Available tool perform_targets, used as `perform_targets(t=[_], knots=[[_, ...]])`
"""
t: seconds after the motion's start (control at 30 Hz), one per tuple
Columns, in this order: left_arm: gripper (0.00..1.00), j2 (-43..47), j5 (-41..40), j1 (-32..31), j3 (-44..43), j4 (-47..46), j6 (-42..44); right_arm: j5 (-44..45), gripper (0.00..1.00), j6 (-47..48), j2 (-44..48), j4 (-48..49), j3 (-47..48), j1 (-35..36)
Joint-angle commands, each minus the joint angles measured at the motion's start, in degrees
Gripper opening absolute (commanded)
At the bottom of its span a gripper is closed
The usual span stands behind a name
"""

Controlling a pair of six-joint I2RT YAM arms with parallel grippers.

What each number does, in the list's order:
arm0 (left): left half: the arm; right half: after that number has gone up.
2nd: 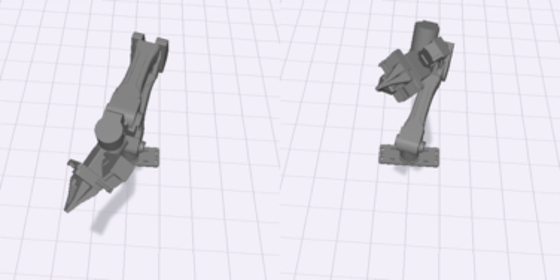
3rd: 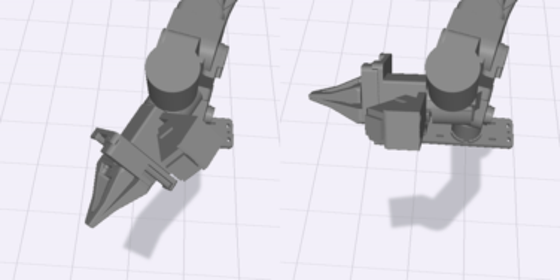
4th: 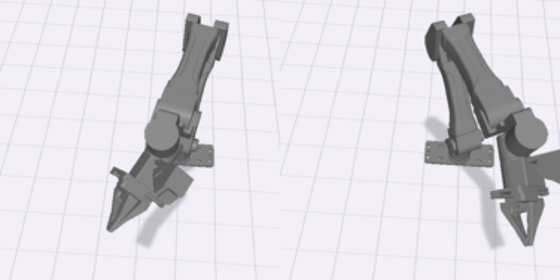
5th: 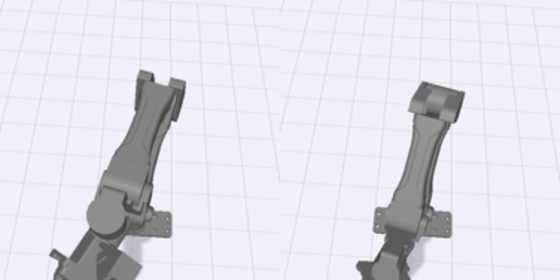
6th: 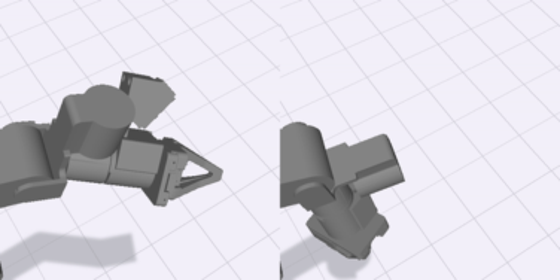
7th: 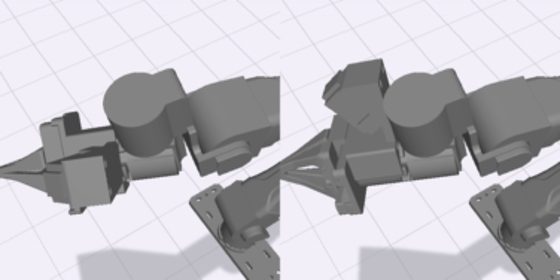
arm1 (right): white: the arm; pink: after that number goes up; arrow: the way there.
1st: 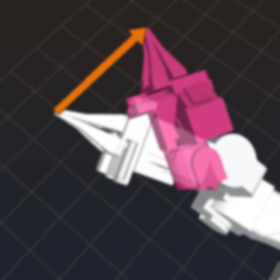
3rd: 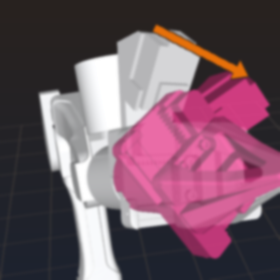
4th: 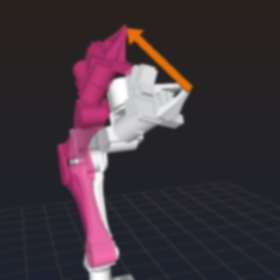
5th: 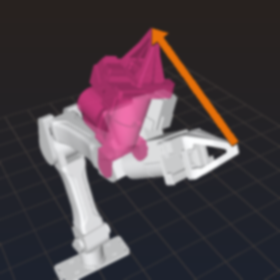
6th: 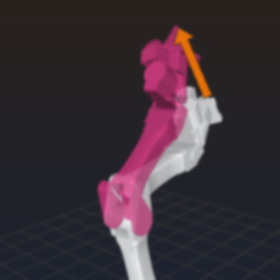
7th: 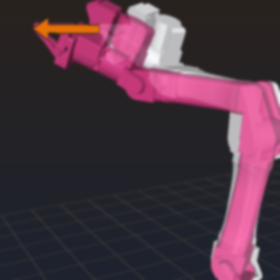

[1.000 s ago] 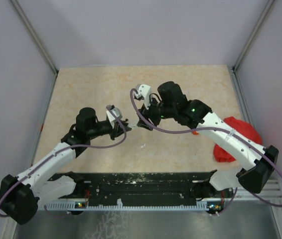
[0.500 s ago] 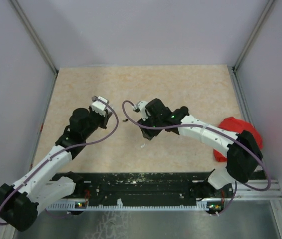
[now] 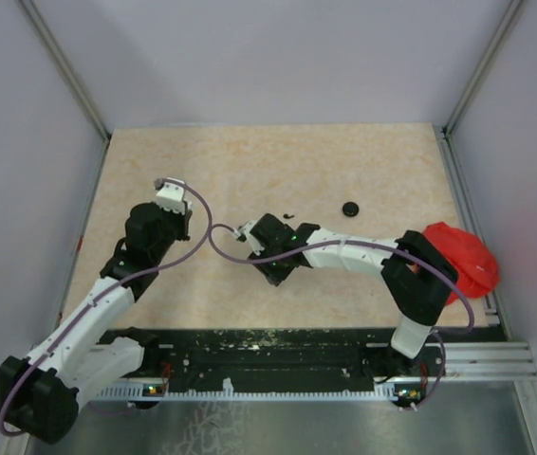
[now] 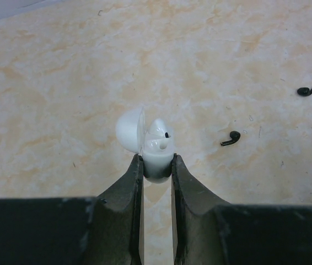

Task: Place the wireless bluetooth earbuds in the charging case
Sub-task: Pick up the earbud from the center of the board.

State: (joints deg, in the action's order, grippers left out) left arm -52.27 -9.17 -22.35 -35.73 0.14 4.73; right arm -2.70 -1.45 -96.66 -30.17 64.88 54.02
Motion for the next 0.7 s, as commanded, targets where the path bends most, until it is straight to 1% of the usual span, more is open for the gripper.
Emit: perform_targets(t=[0.0, 0.33, 0.5, 0.67], knots=[[0.01, 2.0, -3.1, 0.5, -0.6, -0.3, -1.4, 4.9, 0.35, -2.4, -3.1, 2.7, 2.8, 2.6], [0.01, 3.4, -4.3, 0.6, 0.0, -1.2, -1.5, 13.6, 0.33, -2.4, -6.1, 3.2, 3.2, 5.9], [0.01, 3.4, -4.2, 0.6, 0.0, -1.3, -1.4, 14.3, 0.33, -2.3, -6.8, 4.3, 3.6, 6.5], [0.0, 3.2, -3.8, 0.7, 0.1, -1.5, -1.4, 14.4, 0.3, -1.3, -8.1, 4.1, 5.4, 6.9]])
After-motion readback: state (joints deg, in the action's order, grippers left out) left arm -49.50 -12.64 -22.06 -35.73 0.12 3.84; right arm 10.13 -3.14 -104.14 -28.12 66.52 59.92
